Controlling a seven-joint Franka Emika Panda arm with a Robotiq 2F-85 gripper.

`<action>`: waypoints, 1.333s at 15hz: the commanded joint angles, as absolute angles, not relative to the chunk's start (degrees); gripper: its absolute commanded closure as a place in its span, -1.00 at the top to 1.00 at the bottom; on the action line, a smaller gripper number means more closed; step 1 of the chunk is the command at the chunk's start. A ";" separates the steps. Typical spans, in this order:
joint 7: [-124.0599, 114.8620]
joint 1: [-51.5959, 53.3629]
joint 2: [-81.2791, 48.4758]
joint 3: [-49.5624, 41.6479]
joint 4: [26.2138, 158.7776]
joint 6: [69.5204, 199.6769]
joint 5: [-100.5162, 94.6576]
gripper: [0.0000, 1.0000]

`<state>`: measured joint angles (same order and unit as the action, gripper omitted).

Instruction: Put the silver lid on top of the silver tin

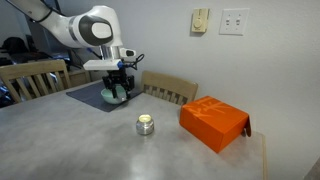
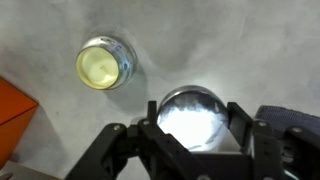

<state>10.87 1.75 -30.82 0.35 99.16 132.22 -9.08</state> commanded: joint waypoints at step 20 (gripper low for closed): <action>22.51 -8.99 -26.45 0.26 103.30 133.03 4.20 -0.13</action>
<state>23.29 -9.23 -24.83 0.52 104.43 132.32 5.19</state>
